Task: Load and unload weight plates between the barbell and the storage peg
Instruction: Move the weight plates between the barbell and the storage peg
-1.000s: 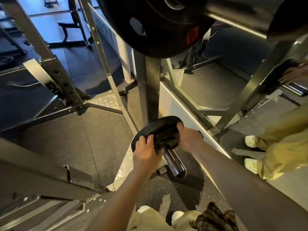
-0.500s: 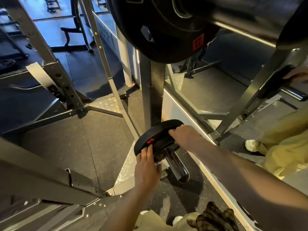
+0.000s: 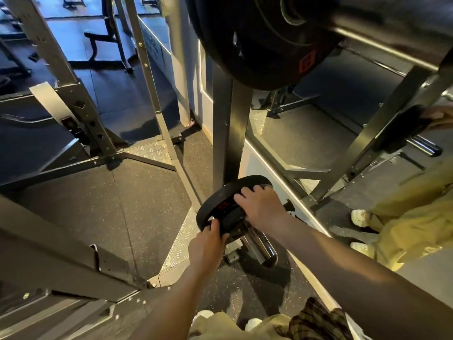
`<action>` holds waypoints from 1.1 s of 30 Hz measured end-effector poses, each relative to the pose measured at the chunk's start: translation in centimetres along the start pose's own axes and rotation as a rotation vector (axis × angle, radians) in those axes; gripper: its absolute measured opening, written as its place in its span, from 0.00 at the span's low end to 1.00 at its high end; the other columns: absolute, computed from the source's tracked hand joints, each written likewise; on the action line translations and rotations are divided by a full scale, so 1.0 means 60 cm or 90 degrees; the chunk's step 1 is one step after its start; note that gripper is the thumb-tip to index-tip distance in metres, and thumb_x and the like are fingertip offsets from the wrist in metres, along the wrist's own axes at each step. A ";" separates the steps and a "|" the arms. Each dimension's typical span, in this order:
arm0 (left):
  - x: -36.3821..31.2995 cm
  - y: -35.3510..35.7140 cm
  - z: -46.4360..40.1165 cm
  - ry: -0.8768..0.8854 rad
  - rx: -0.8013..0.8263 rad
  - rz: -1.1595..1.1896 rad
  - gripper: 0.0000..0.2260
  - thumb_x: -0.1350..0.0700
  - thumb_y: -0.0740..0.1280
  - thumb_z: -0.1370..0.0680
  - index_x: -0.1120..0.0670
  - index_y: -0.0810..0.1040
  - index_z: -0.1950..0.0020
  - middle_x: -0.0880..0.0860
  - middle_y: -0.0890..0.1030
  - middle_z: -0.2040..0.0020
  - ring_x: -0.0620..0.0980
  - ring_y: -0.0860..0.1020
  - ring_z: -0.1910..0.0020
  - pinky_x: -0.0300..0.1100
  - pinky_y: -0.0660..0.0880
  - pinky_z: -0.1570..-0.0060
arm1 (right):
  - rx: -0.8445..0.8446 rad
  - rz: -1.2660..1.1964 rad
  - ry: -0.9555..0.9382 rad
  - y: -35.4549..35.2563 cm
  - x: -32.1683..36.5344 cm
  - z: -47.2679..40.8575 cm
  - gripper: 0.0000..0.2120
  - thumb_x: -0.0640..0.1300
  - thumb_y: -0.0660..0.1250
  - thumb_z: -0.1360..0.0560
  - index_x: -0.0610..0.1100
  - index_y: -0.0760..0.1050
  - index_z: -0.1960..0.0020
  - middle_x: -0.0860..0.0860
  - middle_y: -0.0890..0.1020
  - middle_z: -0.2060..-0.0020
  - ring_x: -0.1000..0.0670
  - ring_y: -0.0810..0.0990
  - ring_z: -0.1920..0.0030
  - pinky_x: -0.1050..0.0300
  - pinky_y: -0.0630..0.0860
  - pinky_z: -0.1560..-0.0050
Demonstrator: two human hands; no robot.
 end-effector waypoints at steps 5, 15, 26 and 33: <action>0.004 0.005 0.002 0.000 0.014 0.033 0.19 0.46 0.56 0.17 0.52 0.61 0.29 0.51 0.77 0.44 0.51 0.80 0.52 0.46 0.79 0.58 | 0.089 0.005 0.068 0.045 -0.076 0.004 0.21 0.48 0.63 0.21 0.49 0.64 0.30 0.49 0.75 0.41 0.46 0.75 0.40 0.54 0.72 0.48; -0.021 -0.048 -0.013 0.039 -0.005 0.060 0.15 0.50 0.62 0.19 0.51 0.68 0.34 0.49 0.79 0.44 0.49 0.80 0.50 0.44 0.79 0.52 | 0.159 -0.008 0.043 0.062 -0.087 0.004 0.16 0.46 0.61 0.20 0.48 0.65 0.33 0.49 0.78 0.50 0.48 0.78 0.52 0.57 0.75 0.59; -0.074 -0.054 -0.007 0.136 -0.039 0.010 0.16 0.53 0.63 0.19 0.53 0.67 0.32 0.50 0.78 0.42 0.49 0.79 0.49 0.40 0.77 0.50 | 0.126 0.173 0.053 0.014 -0.011 0.000 0.09 0.45 0.63 0.21 0.45 0.72 0.41 0.47 0.81 0.52 0.46 0.79 0.49 0.54 0.74 0.50; -0.047 -0.042 -0.001 0.110 -0.026 0.105 0.16 0.52 0.62 0.18 0.53 0.66 0.31 0.50 0.77 0.40 0.49 0.79 0.46 0.41 0.77 0.46 | 0.162 0.113 0.010 -0.002 -0.021 -0.006 0.16 0.46 0.66 0.23 0.48 0.69 0.35 0.48 0.76 0.43 0.46 0.75 0.42 0.53 0.71 0.46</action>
Point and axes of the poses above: each hand's wrist, its own z-axis away from the middle knuckle, its own y-axis out of the palm, x = y × z, the point moved 9 cm from there along -z, towards the middle knuckle
